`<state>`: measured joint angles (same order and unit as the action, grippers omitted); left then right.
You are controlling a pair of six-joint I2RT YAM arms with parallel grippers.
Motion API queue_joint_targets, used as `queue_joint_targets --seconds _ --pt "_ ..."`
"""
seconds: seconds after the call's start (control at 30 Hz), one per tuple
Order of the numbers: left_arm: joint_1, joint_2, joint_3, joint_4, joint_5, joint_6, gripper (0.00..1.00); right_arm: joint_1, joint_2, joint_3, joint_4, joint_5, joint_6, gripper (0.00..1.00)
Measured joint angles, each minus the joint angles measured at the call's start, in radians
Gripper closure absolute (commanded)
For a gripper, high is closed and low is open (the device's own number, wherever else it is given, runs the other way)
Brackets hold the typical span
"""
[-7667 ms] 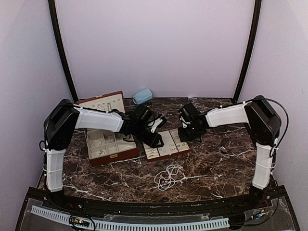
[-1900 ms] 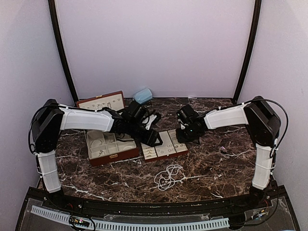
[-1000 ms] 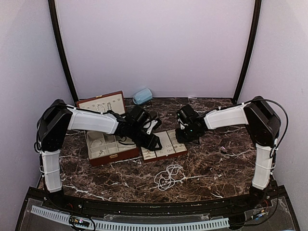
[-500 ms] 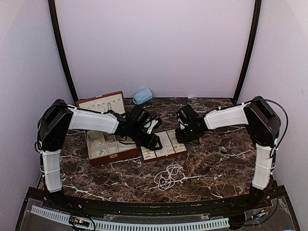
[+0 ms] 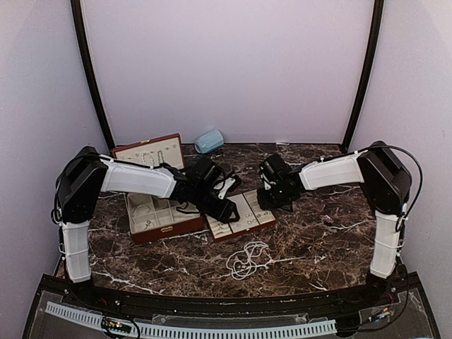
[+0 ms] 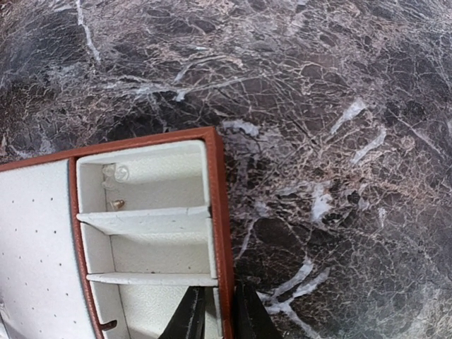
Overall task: Organize the mixed jewelry
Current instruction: Pick up the earring from the earring holder.
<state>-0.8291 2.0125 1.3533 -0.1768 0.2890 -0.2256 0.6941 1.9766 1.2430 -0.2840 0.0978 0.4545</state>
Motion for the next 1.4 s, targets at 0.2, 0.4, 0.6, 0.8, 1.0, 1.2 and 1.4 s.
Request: queue_joint_targets --seconds 0.2,0.4,0.6,0.8,1.0,1.2,1.4 --pt "-0.013 0.0 0.0 -0.001 -0.019 0.01 0.49 0.0 0.0 0.0 0.0 0.0 0.0 0.83" --pt "-0.021 0.0 0.0 0.0 -0.04 0.016 0.5 0.0 0.0 0.0 0.0 0.0 0.0 0.83" --pt "-0.04 -0.003 0.0 -0.001 -0.067 0.029 0.5 0.0 0.0 0.0 0.0 0.0 0.0 0.83" --pt "-0.069 -0.025 0.0 -0.001 -0.094 0.043 0.5 0.0 0.0 0.0 -0.001 0.0 0.0 0.83" --pt "-0.088 -0.033 -0.002 -0.001 -0.106 0.05 0.5 0.0 0.0 0.0 -0.001 -0.001 0.0 0.84" --pt "-0.09 -0.033 -0.008 -0.003 -0.13 0.055 0.5 0.0 0.0 0.0 -0.001 -0.001 0.0 0.83" --pt "-0.087 -0.074 -0.047 0.008 -0.179 0.035 0.46 0.0 -0.003 0.0 0.0 0.0 0.002 0.52"
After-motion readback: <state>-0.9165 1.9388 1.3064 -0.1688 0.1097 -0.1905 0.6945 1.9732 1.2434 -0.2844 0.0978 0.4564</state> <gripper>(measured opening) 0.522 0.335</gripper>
